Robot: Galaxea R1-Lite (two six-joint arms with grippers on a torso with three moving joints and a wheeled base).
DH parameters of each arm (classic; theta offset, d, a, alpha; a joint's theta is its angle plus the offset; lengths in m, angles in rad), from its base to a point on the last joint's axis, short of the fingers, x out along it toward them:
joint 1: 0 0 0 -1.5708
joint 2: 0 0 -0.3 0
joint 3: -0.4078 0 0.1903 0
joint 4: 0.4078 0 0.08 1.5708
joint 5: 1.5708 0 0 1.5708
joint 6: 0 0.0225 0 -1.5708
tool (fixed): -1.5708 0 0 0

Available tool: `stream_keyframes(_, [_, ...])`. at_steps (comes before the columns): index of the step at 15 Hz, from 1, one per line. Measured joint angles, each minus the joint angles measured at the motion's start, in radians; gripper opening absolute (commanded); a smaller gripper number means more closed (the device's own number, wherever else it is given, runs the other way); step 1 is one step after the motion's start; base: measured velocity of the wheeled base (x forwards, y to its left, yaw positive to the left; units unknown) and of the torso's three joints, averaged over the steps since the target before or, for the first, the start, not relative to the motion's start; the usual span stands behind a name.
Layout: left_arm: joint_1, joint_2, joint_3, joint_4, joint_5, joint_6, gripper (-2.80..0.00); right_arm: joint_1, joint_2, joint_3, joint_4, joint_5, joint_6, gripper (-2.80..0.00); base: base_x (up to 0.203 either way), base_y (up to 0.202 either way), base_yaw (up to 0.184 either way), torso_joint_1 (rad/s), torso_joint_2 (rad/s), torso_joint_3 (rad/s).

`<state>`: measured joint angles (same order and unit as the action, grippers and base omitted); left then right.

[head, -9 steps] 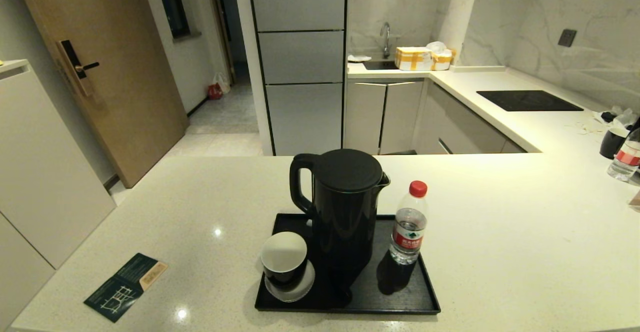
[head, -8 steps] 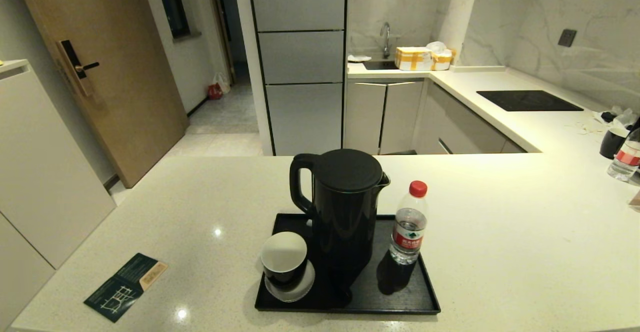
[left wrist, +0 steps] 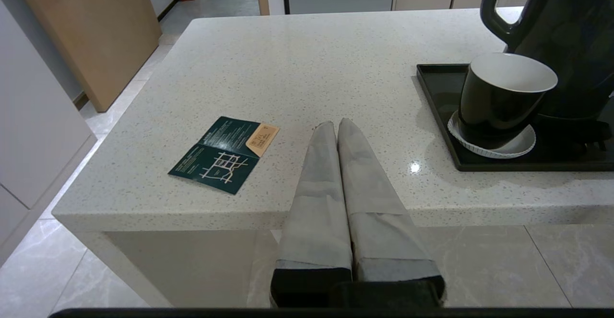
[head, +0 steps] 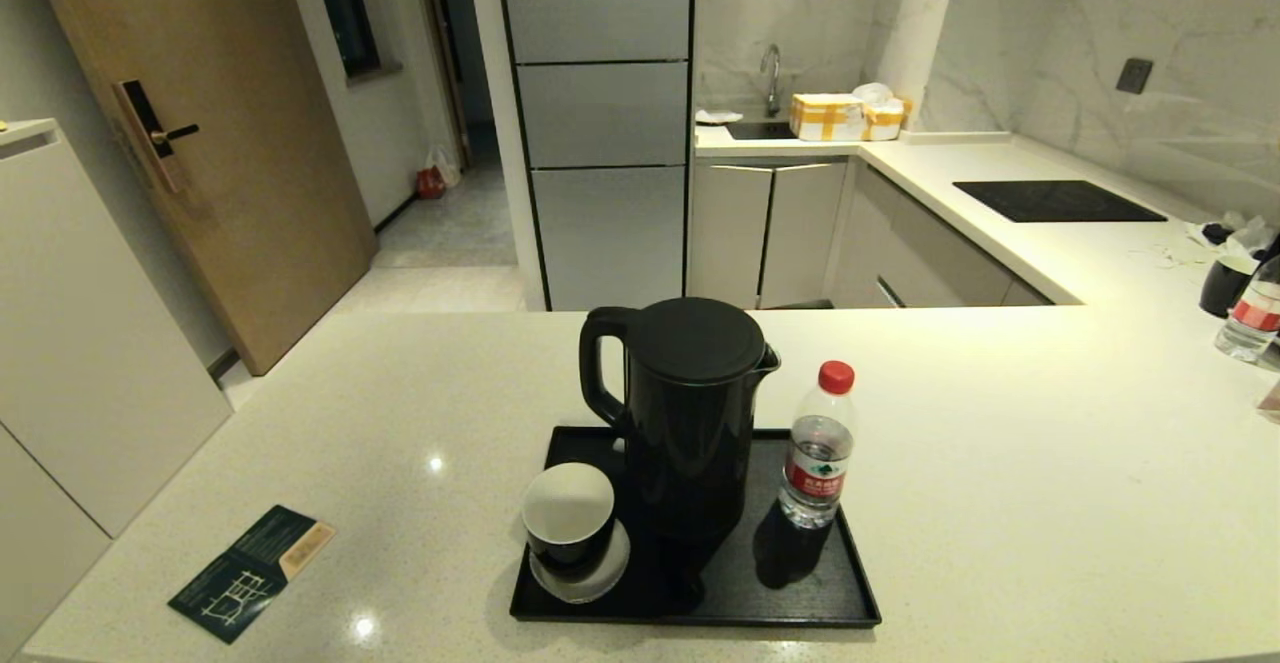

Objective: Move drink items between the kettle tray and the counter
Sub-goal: Pick up the bottled water

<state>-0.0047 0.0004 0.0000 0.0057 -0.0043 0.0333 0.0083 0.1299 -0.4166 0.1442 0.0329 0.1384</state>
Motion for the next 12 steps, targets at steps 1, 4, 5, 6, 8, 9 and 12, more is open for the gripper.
stream_keyframes(1, [0.000, 0.000, 0.000, 0.000, 0.000, 0.000, -2.80, 0.001, 0.047, -0.117, 0.051, 0.026, 0.015, -2.80, 0.000, 0.000, 0.000, 0.000, 0.00, 0.000])
stream_keyframes(4, [0.000, 0.000, 0.000, 0.000, 0.000, 0.000, -2.80, 0.006, 0.212, -0.373, 0.269, 0.114, 0.038, -2.80, 0.000, 0.000, 0.000, 0.000, 0.00, 0.000])
stream_keyframes(5, [0.000, 0.000, 0.000, 0.000, 0.000, 0.000, -2.80, 0.007, 0.274, -0.418, 0.334, 0.171, 0.042, -2.80, 0.000, 0.000, 0.000, 0.000, 0.00, 0.000])
stream_keyframes(6, [0.000, 0.000, 0.000, 0.000, 0.000, 0.000, -2.80, 0.007, 0.330, -0.438, 0.376, 0.233, 0.044, -2.80, 0.000, 0.000, 0.000, 0.000, 0.00, 0.000])
stream_keyframes(8, [0.000, 0.000, 0.000, 0.000, 0.000, 0.000, -2.80, 0.009, 0.445, -0.421, 0.401, 0.348, 0.044, -2.80, 0.000, 0.000, 0.000, 0.000, 0.00, 0.000])
stream_keyframes(9, [0.000, 0.000, 0.000, 0.000, 0.000, 0.000, -2.80, 0.011, 0.487, -0.401, 0.402, 0.392, 0.043, -2.80, 0.000, 0.000, 0.000, 0.000, 0.00, 0.000])
stream_keyframes(12, [0.000, 0.000, 0.000, 0.000, 0.000, 0.000, -2.80, 0.011, 0.579, -0.305, 0.304, 0.457, 0.042, -2.80, 0.000, 0.000, 0.000, 0.000, 0.00, 0.000])
